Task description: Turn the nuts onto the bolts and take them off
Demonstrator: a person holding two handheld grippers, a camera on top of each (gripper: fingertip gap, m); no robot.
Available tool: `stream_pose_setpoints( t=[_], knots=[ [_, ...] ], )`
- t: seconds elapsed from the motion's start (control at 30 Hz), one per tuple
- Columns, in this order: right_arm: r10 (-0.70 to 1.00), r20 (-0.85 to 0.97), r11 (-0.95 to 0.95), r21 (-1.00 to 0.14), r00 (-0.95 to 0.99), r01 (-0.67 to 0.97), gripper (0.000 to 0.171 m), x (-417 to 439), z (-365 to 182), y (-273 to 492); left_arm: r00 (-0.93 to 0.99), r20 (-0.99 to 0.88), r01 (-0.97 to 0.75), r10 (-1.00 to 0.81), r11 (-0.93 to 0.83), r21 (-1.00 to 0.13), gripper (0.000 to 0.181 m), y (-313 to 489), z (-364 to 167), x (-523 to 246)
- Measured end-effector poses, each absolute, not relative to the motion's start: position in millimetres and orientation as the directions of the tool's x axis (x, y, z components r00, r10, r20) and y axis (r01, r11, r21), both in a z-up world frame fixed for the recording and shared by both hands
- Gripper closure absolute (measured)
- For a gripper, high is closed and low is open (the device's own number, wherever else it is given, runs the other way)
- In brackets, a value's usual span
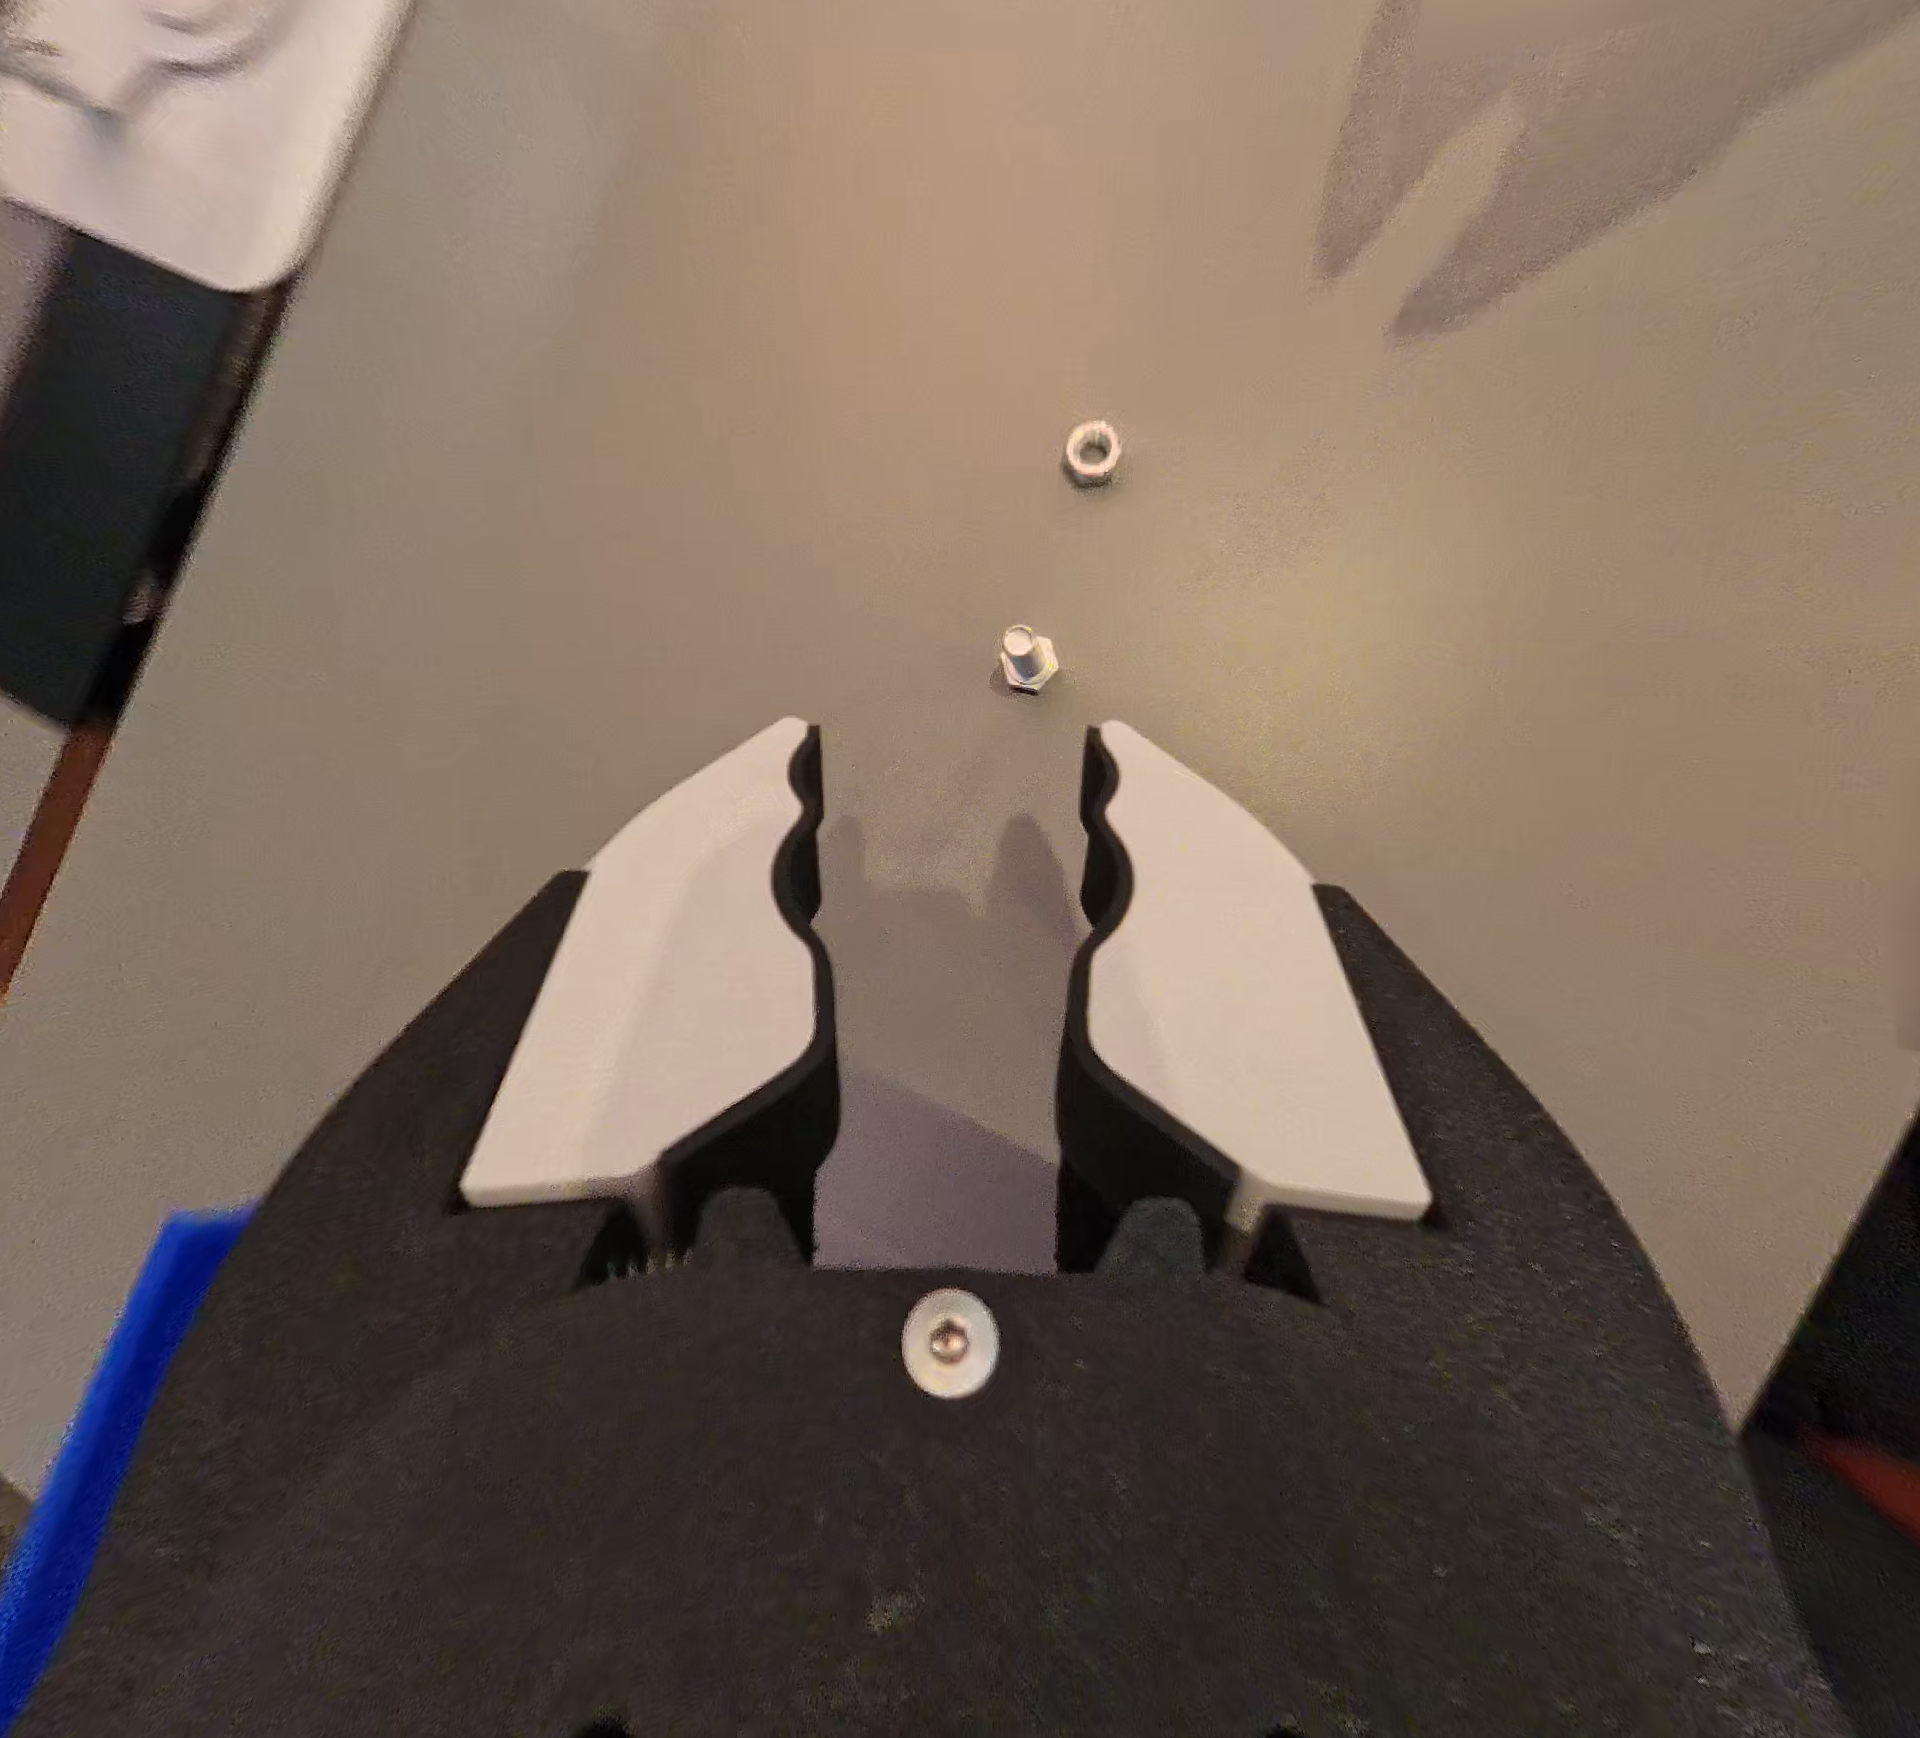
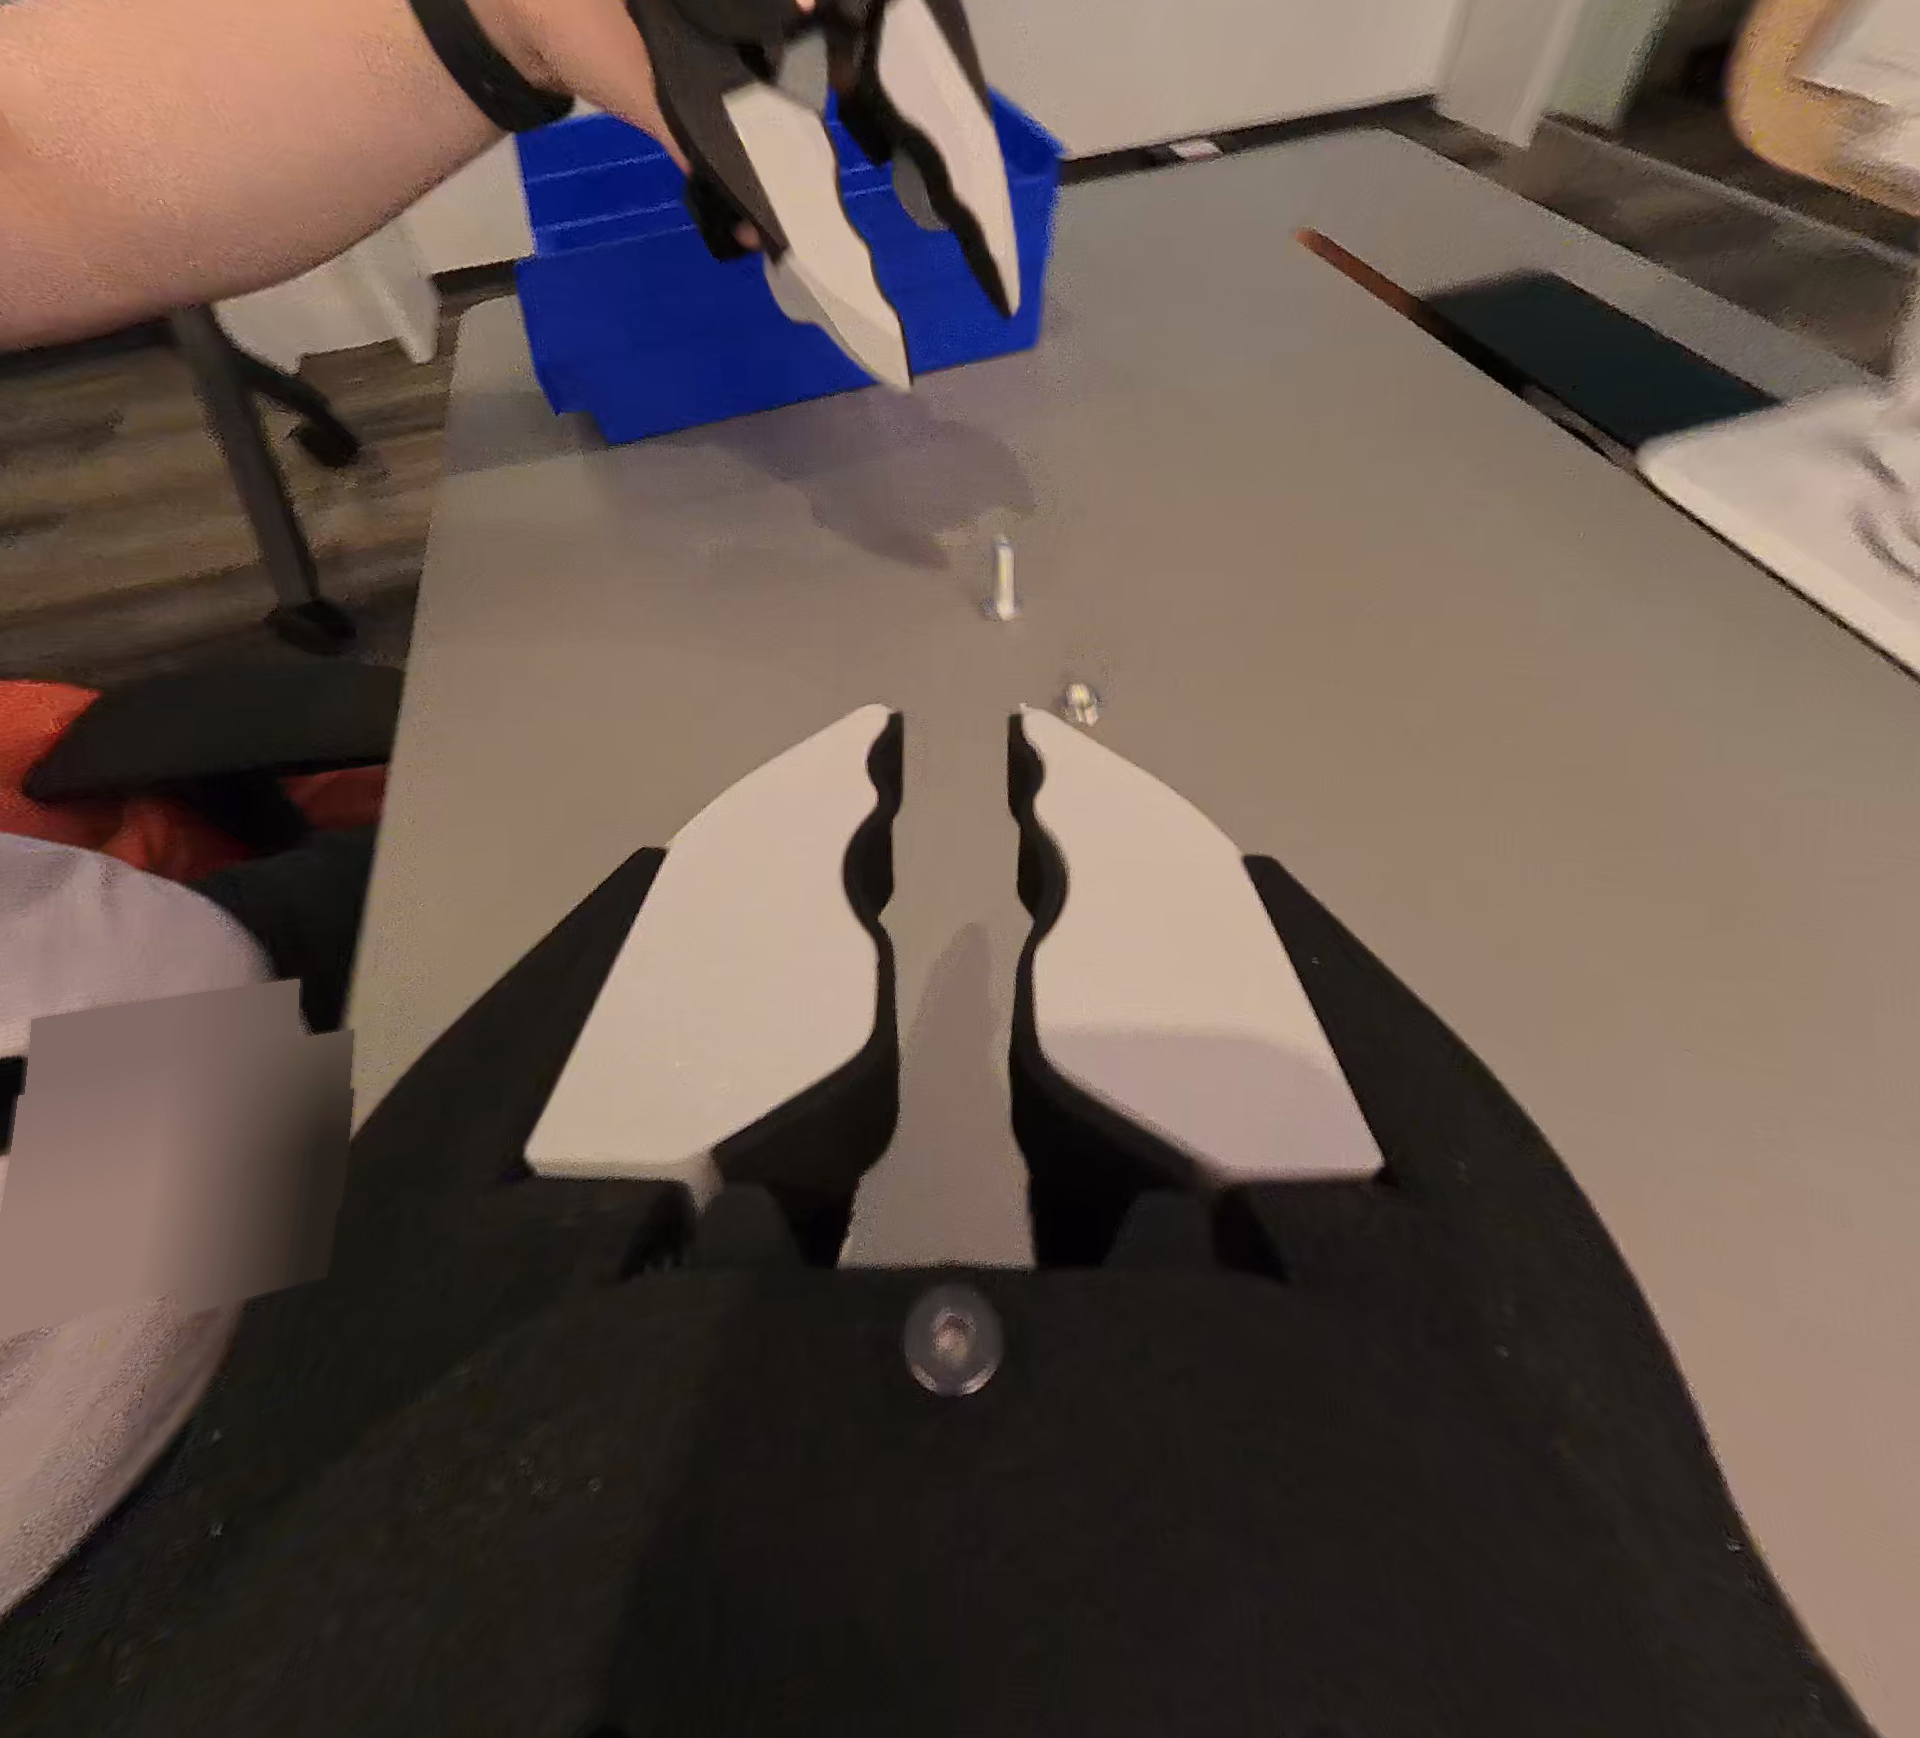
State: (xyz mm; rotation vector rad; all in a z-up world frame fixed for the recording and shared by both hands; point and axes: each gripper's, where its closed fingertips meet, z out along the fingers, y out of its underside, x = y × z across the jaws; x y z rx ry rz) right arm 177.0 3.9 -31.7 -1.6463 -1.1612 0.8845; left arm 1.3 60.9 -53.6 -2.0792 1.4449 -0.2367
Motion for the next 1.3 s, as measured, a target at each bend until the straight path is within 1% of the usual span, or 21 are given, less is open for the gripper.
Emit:
stream_pose_setpoints(
  t=[0.03, 0.1, 0.2, 0.27, 0.47, 0.53, 0.57, 0.6, 0.7, 0.77, 0.9, 1.03, 1.13, 1.23, 1.3],
  knots=[
    [0.966, -0.033, -0.118, -0.941, 0.258, 0.319, 0.149, 155.5, -41.4, 13.3, 0.440, -0.184, -0.750, -0.879, -0.247, -0.613, 0.130, 52.3, -40.5, -5.9],
    [0.977, -0.021, -0.096, -0.930, 0.210, 0.354, 0.145, 118.0, -61.1, 32.4, 0.536, -0.186, -0.651, -0.823, -0.263, -0.712, 0.131, 34.0, -18.1, -22.1],
    [0.986, -0.014, -0.081, -0.913, 0.167, 0.400, 0.141, 72.2, -83.7, 50.8, 0.637, -0.159, -0.521, -0.755, -0.269, -0.810, 0.134, 1.4, 0.4, -40.4],
    [0.991, 0.014, -0.051, -0.885, 0.136, 0.463, 0.139, 51.1, -99.5, 56.4, 0.659, -0.150, -0.487, -0.737, -0.267, -0.831, 0.135, -20.7, 1.7, -48.6],
    [0.991, 0.094, 0.015, -0.790, 0.097, 0.612, 0.139, 26.9, -136.6, 69.1, 0.692, -0.144, -0.478, -0.708, -0.299, -0.826, 0.137, -53.6, -14.3, -70.5],
    [0.991, 0.097, 0.020, -0.782, 0.089, 0.623, 0.146, 23.4, -140.6, 70.7, 0.696, -0.134, -0.467, -0.706, -0.303, -0.831, 0.137, -56.3, -15.8, -74.0],
    [0.993, 0.089, 0.019, -0.785, 0.082, 0.619, 0.155, 21.5, -140.7, 70.2, 0.699, -0.131, -0.463, -0.703, -0.306, -0.832, 0.137, -56.3, -16.6, -75.5],
    [0.993, 0.084, 0.013, -0.788, 0.087, 0.616, 0.161, 20.1, -140.5, 71.5, 0.698, -0.126, -0.461, -0.705, -0.307, -0.833, 0.137, -56.0, -17.4, -75.9],
    [0.992, 0.078, 0.004, -0.798, 0.096, 0.603, 0.162, 18.1, -137.1, 74.7, 0.693, -0.104, -0.447, -0.714, -0.311, -0.839, 0.137, -51.9, -21.0, -72.1],
    [0.995, 0.032, -0.027, -0.822, 0.093, 0.568, 0.162, 17.9, -127.9, 71.6, 0.683, -0.085, -0.441, -0.725, -0.317, -0.840, 0.137, -46.8, -27.3, -64.6],
    [0.993, -0.067, -0.102, -0.880, 0.093, 0.463, 0.162, 23.4, -91.5, 61.0, 0.666, -0.054, -0.434, -0.744, -0.328, -0.839, 0.131, -28.1, -51.2, -36.6],
    [0.990, -0.132, -0.144, -0.914, 0.057, 0.379, 0.162, 34.3, -51.8, 43.2, 0.638, -0.069, -0.409, -0.767, -0.262, -0.874, 0.131, 2.0, -67.6, 5.9],
    [0.992, -0.117, -0.128, -0.924, 0.053, 0.361, 0.162, 44.4, -31.9, 32.8, 0.627, -0.079, -0.364, -0.775, -0.202, -0.909, 0.133, 20.5, -66.9, 36.4],
    [0.996, -0.063, -0.082, -0.920, 0.062, 0.384, 0.162, 55.6, -24.0, 24.9, 0.652, -0.130, -0.325, -0.747, -0.121, -0.938, 0.137, 33.2, -55.2, 52.8],
    [0.997, -0.039, -0.064, -0.917, 0.071, 0.393, 0.162, 61.6, -21.7, 21.0, 0.638, -0.130, -0.298, -0.759, -0.088, -0.951, 0.137, 32.4, -47.6, 64.2]
  ],
)
